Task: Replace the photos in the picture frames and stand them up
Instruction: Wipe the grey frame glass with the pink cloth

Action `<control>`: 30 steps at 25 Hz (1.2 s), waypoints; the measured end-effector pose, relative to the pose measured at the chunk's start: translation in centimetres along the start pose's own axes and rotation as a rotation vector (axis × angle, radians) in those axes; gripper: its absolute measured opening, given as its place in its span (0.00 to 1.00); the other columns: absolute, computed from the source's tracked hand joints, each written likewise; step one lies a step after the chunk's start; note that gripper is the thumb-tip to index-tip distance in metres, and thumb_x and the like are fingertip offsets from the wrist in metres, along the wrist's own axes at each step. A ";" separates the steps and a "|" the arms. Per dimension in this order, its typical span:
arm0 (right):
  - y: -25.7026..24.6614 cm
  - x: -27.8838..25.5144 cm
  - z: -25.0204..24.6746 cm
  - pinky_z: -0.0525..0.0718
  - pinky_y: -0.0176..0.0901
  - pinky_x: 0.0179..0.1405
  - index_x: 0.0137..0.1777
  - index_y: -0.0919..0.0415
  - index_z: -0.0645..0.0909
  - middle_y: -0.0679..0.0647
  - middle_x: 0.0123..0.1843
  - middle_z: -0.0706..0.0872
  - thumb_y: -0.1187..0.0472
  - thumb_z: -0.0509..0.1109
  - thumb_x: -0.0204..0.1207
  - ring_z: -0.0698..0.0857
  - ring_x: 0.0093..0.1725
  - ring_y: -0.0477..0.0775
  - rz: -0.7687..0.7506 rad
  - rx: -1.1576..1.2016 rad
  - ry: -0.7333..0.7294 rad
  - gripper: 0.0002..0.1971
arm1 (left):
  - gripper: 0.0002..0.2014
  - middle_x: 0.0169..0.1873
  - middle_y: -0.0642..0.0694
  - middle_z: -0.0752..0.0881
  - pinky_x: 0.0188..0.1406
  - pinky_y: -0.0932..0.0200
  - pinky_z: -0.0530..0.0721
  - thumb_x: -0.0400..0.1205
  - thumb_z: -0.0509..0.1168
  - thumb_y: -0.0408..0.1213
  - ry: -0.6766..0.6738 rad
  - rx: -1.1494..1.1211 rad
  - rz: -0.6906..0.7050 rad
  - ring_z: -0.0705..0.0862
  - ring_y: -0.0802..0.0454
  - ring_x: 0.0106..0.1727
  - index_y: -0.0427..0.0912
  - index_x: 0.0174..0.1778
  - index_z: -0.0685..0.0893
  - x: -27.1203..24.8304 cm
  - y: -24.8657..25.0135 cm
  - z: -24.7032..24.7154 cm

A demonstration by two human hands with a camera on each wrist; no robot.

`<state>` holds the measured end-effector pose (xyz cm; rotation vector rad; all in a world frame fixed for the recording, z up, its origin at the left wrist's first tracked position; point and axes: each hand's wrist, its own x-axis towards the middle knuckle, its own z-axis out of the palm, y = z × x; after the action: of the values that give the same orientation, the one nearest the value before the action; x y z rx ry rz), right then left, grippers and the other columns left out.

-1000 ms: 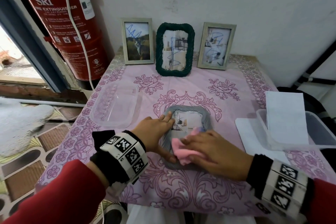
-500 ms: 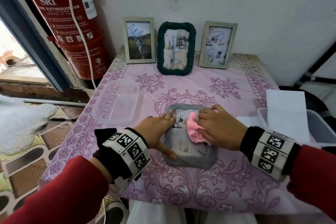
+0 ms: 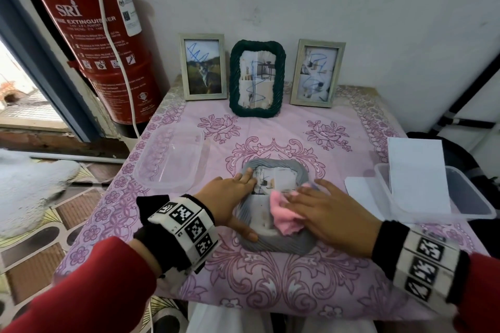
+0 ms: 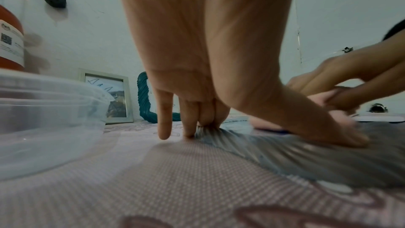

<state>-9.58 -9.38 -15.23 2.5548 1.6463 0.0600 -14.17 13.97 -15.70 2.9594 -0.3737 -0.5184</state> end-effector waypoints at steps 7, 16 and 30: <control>0.4 4.5 1.3 0.54 0.46 0.73 0.77 0.49 0.66 0.46 0.77 0.70 0.51 0.54 0.84 0.64 0.77 0.46 0.099 0.238 -0.073 0.21 | 0.58 0.83 0.45 0.50 0.71 0.52 0.69 0.62 0.73 0.66 0.021 -0.039 0.000 0.72 0.45 0.73 0.45 0.82 0.53 0.0 -0.2 0.3; -0.5 0.9 -0.3 0.70 0.47 0.65 0.65 0.50 0.78 0.46 0.59 0.83 0.59 0.59 0.81 0.74 0.59 0.46 0.065 0.433 0.036 0.15 | 0.58 0.83 0.45 0.48 0.71 0.51 0.69 0.62 0.72 0.68 0.005 0.001 -0.014 0.73 0.45 0.73 0.44 0.82 0.53 0.1 -0.4 0.4; 2.0 2.0 -1.0 0.72 0.18 0.54 0.60 0.56 0.83 0.50 0.62 0.84 0.74 0.58 0.76 0.79 0.60 0.44 0.503 1.000 0.303 0.20 | 0.58 0.83 0.48 0.45 0.78 0.47 0.61 0.66 0.71 0.66 -0.033 -0.015 -0.018 0.59 0.51 0.82 0.45 0.83 0.47 -0.4 -0.2 0.1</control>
<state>-7.03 -8.30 -14.03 3.8285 1.2112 -0.4796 -14.49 14.29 -15.74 2.9454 -0.3449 -0.5697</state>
